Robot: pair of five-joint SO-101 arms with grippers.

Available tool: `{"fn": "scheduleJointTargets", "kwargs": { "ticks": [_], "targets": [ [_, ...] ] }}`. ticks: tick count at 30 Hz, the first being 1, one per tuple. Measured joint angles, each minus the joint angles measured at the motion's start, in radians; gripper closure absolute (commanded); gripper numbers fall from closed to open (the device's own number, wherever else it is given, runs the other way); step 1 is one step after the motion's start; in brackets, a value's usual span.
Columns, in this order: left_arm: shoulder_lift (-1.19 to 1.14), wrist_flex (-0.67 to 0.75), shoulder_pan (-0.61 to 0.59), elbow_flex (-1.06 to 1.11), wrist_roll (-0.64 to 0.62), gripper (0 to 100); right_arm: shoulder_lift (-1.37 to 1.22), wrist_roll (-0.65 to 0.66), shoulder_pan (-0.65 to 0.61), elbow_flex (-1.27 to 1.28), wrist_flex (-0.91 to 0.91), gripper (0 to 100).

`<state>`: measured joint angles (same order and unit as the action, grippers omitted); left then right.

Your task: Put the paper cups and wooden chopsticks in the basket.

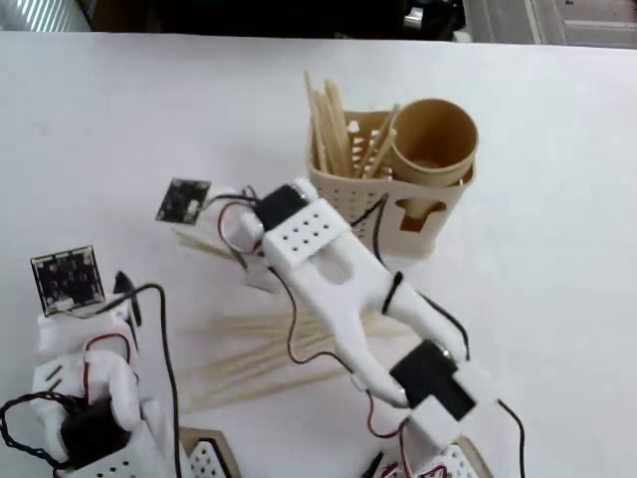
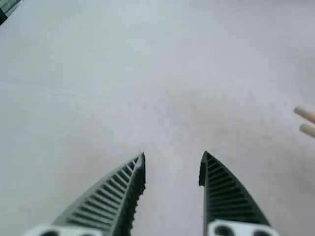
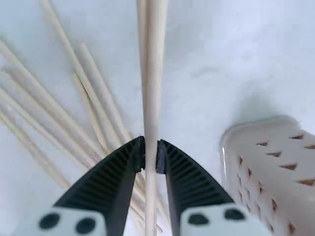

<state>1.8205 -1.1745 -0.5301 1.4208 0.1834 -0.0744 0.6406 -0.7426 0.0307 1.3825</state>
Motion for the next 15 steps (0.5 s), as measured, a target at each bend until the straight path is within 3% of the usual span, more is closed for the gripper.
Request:
{"fn": "scheduleJointTargets", "kwargs": {
  "ticks": [15],
  "targets": [
    [0.0,0.0,0.0,0.0,0.0,81,0.385,-0.155,0.028,-0.173,0.018,98.1]
  ]
}}
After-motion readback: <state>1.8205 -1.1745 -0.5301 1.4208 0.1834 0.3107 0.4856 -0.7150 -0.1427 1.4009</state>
